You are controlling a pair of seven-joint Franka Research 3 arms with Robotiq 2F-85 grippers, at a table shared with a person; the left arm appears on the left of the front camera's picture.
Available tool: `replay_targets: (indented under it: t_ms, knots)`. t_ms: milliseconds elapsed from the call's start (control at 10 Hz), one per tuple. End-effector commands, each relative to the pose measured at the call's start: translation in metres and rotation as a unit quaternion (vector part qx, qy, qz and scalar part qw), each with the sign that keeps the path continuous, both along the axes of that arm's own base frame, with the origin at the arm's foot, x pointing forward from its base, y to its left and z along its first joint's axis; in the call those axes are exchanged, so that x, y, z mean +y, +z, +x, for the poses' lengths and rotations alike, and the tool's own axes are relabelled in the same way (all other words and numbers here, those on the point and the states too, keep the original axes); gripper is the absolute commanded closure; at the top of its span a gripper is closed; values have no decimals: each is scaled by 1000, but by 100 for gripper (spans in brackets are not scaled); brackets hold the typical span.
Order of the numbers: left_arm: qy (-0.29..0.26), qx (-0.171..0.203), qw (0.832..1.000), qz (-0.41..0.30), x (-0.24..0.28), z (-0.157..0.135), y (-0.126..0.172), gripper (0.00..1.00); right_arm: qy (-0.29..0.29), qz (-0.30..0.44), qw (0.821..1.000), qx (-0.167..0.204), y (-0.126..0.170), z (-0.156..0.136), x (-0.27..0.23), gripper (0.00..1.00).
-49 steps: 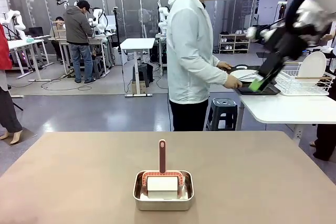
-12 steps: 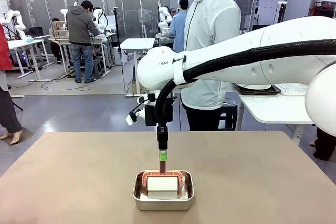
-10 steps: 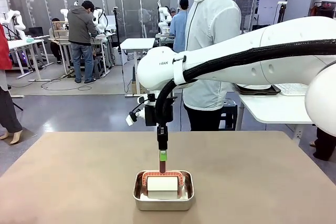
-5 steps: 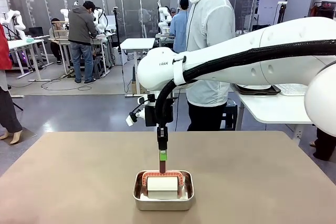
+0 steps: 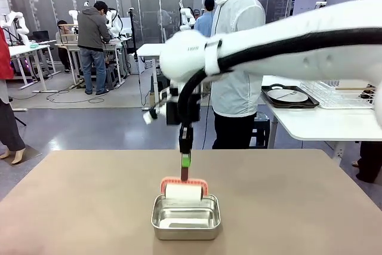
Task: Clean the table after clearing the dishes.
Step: When the right (or left) Handle tray is removed, use the right hand (or left hand) to clean the right (or left) side of the table with the Lint Roller.
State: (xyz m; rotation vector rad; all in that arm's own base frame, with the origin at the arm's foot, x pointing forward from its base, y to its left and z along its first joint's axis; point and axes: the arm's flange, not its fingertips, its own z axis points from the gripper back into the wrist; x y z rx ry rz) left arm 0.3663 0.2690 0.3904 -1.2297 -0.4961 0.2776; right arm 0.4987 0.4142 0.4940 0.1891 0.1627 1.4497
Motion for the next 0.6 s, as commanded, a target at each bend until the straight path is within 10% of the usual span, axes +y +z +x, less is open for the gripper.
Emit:
replay_targets:
  t_ms: [0, 300, 500]
  knots:
    - [2, 4, 1000, -3, 0, -3, 5, 0, -50, 39, 998, -18, 32, -29, -37, 86]
    - [2, 4, 1000, -3, 0, -3, 5, 0, -229, 43, 972, -6, 56, -37, -110, 86]
    - [2, 4, 1000, -3, 0, -3, 5, 0, -389, 108, 915, -13, 47, -49, -173, 86]
